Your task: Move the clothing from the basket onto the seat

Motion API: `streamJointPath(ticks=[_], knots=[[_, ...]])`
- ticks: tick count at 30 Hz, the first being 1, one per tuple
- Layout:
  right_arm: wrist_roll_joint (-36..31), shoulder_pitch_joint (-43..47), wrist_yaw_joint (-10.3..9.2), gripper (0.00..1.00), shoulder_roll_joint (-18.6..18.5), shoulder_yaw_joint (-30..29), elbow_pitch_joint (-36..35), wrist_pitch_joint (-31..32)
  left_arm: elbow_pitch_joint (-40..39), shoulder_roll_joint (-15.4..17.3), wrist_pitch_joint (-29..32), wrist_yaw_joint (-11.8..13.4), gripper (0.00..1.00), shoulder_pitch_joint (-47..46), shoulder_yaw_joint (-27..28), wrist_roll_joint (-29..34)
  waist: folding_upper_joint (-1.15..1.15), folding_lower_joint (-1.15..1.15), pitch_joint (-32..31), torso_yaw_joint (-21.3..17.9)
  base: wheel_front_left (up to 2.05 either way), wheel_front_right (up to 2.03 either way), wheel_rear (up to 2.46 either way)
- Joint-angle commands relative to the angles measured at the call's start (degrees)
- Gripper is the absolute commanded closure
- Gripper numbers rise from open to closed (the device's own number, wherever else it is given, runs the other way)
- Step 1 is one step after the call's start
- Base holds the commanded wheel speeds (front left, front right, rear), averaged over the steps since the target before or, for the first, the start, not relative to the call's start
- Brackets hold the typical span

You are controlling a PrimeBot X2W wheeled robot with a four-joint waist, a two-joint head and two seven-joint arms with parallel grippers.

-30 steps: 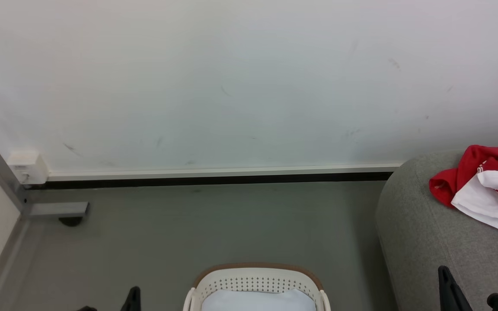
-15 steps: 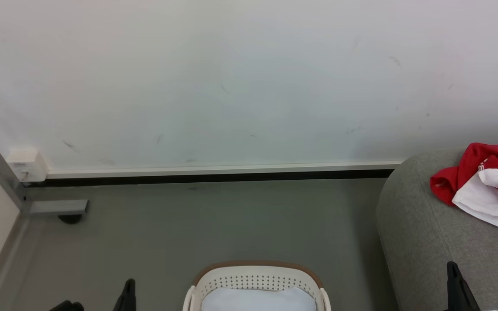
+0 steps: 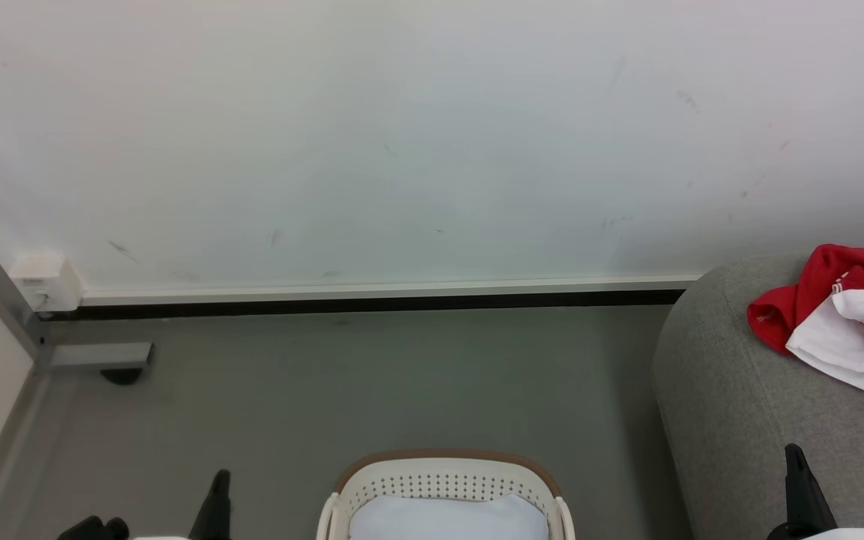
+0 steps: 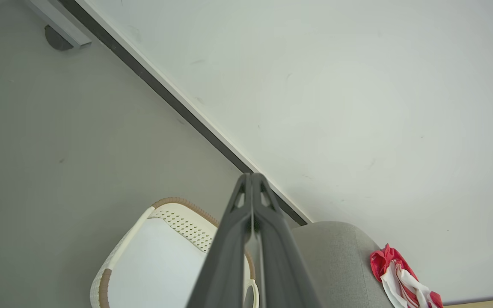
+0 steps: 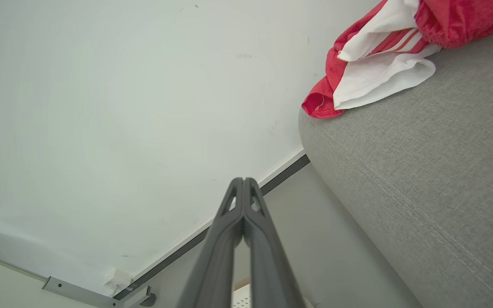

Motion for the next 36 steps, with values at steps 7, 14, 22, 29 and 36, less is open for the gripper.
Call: streamJointPath(ticks=[7, 14, 22, 29, 36], knots=[[6.29, -1.74, -0.05, 1.0, -0.67, -0.51, -1.64, 1.55, -0.98, -0.25, 1.49, -1.22, 1.0, -1.92, 1.9, -5.07, 0.0, 0.0, 0.25, 0.01, 0.0, 0.0, 0.0], [11.04, -1.96, -0.06, 1.0, -0.73, -0.81, -2.22, 2.85, -1.12, -0.67, 2.75, -2.06, 1.0, -2.36, 3.13, -9.09, 0.0, 0.0, 0.5, 0.02, 0.0, 0.0, 0.0], [16.19, -2.1, -0.07, 1.0, -0.79, -1.12, -2.87, 4.13, -1.28, -1.14, 4.04, -2.99, 1.0, -2.88, 4.46, -13.36, 0.0, 0.0, 0.79, 0.03, 0.0, 0.0, 0.0], [20.27, -2.28, -0.07, 1.0, -0.83, -1.35, -3.36, 5.22, -1.41, -1.46, 5.14, -3.72, 1.0, -3.24, 5.55, -16.83, 0.0, 0.0, 1.03, 0.03, 0.0, 0.0, 0.0], [24.12, -2.48, -0.08, 1.0, -0.87, -1.57, -3.79, 6.23, -1.5, -1.82, 6.16, -4.44, 1.0, -3.62, 6.54, -20.05, 0.0, 0.0, 1.28, 0.04, 0.0, 0.0, 0.0]])
